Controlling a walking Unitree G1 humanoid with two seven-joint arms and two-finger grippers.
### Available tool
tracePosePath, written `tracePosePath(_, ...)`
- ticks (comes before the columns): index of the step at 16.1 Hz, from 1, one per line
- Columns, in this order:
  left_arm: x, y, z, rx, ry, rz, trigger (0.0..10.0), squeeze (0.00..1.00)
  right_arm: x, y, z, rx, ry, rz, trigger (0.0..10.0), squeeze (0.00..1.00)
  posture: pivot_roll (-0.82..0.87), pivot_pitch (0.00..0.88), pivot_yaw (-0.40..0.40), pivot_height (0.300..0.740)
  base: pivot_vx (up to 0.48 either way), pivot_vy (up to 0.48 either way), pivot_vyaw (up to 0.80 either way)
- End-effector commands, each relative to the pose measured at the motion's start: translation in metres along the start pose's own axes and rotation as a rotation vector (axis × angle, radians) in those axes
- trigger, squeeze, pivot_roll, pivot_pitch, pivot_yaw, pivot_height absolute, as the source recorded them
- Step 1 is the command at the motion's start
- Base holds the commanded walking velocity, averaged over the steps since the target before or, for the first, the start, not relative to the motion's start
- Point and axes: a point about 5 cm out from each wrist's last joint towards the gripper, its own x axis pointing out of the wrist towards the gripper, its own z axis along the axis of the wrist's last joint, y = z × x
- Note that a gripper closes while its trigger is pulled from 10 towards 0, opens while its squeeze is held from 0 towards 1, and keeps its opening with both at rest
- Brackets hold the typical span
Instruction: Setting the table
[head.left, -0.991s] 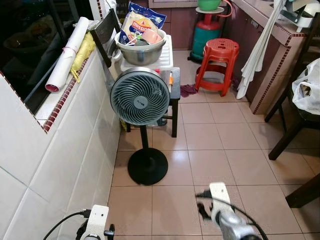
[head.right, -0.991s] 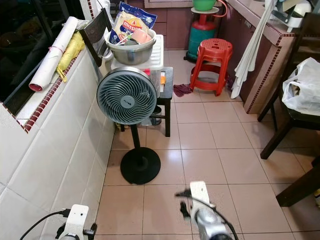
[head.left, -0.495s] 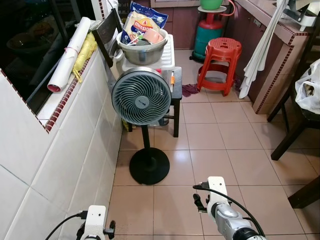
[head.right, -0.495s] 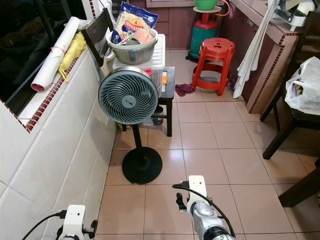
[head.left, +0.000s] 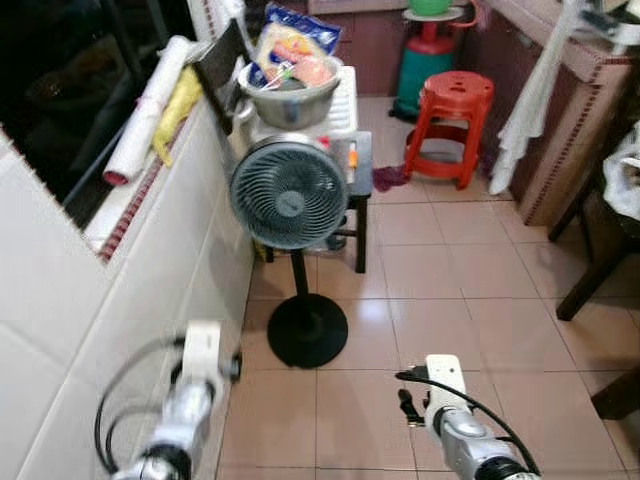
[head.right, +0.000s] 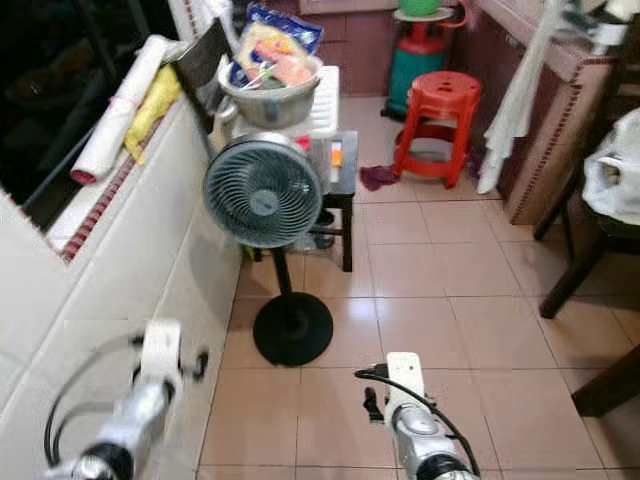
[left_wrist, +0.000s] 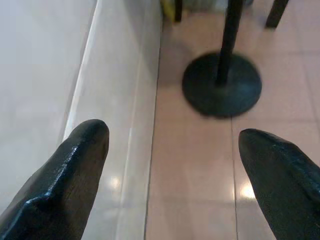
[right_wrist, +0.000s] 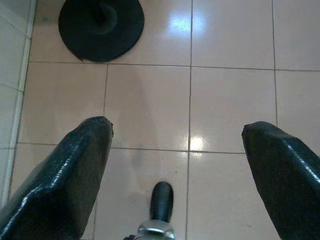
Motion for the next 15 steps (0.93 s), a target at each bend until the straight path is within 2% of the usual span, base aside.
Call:
tracePosePath(1,0.0,0.0,0.0,0.019,0.011,-0.015,10.0,0.0,0.0,0.003,-0.003,0.002,0.006,0.008,10.0,0.0,-0.04,0.014,0.077,0.74,0.0,0.0,0.0)
tracePosePath(3,-0.007,-0.009,-0.023,0.003,0.085,-0.04,10.0,0.0,-0.001,0.0,-0.008,-0.015,0.021,0.006,10.0,0.0,-0.05,0.024,0.069,0.74,0.0,0.0,0.0)
tracePosePath(4,-0.008,-0.01,-0.027,0.001,0.093,-0.041,10.0,0.0,-0.001,0.0,-0.009,-0.019,0.024,0.007,10.0,0.0,-0.05,0.025,0.067,0.74,0.0,0.0,0.0)
tracePosePath(6,-0.018,-0.01,-0.052,0.004,0.162,-0.033,10.0,0.0,-0.003,0.0,-0.018,-0.068,0.048,0.028,10.0,0.0,-0.06,0.035,0.057,0.74,0.0,0.0,0.0)
tracePosePath(9,-0.021,-0.014,-0.059,0.024,0.189,-0.05,10.0,0.0,-0.004,-0.002,-0.021,-0.065,0.058,0.025,10.0,0.0,-0.08,0.035,0.062,0.74,0.0,0.0,0.0)
tracePosePath(12,-0.02,-0.026,-0.056,0.072,0.189,-0.107,10.0,0.0,-0.004,-0.009,-0.025,-0.042,0.073,-0.001,10.0,0.0,-0.12,0.042,0.097,0.74,0.0,0.0,0.0)
tracePosePath(15,-0.019,-0.032,-0.055,0.093,0.19,-0.13,10.0,0.0,-0.007,-0.014,-0.035,-0.044,0.097,-0.012,10.0,0.0,-0.12,0.043,0.096,0.74,0.0,0.0,-0.71)
